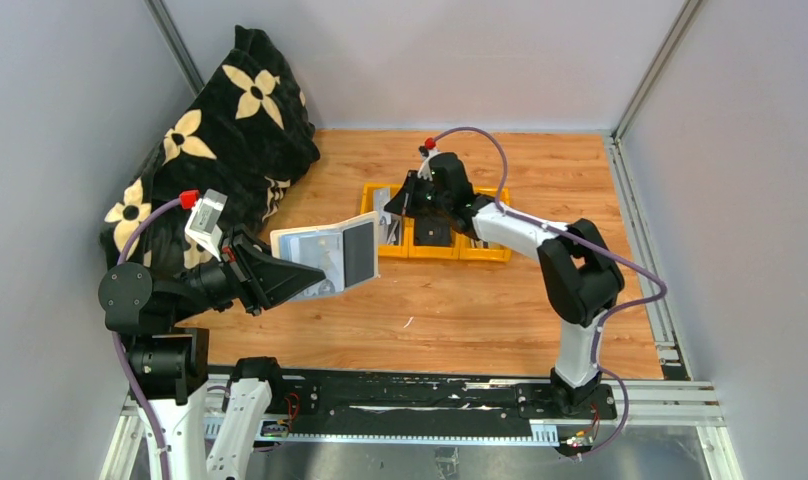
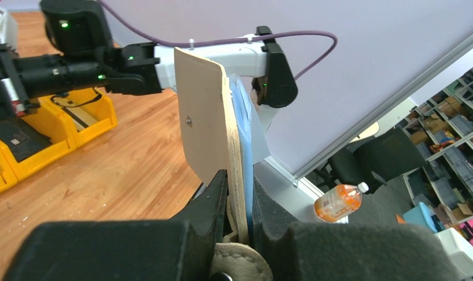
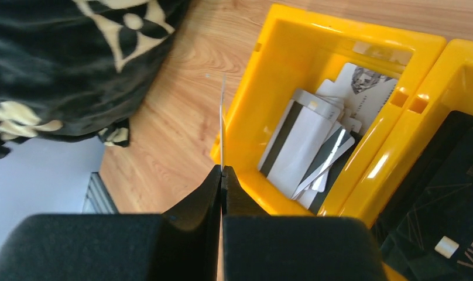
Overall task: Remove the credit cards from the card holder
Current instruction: Place the credit card in the storage box.
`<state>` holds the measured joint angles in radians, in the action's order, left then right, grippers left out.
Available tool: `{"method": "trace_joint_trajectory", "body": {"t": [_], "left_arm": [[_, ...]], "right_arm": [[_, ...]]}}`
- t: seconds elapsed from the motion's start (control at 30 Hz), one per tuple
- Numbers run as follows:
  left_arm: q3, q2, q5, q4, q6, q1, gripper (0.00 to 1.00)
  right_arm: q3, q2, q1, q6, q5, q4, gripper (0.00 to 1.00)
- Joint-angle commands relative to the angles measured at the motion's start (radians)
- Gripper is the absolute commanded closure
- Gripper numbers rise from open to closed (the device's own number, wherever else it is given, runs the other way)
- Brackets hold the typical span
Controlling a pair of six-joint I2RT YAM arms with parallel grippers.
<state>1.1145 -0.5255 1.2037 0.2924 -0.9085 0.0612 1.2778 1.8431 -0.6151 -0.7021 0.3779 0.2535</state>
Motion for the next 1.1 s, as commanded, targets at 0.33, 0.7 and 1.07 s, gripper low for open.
{"method": "trace_joint_trajectory", "body": {"t": [0.33, 0.7, 1.07], "left_arm": [[0.039, 0.002, 0.003, -0.036, 0.014, -0.003, 0.94], [0.047, 0.005, 0.01, -0.038, 0.009, -0.003, 0.95], [0.049, 0.007, -0.031, -0.093, -0.035, -0.003, 0.95]], "right_arm": [[0.171, 0.182, -0.106, 0.039, -0.209, -0.16, 0.92], [0.172, 0.109, -0.137, 0.083, -0.371, -0.239, 0.8], [-0.166, -0.387, -0.139, -0.036, -0.112, 0.146, 0.28]]}}
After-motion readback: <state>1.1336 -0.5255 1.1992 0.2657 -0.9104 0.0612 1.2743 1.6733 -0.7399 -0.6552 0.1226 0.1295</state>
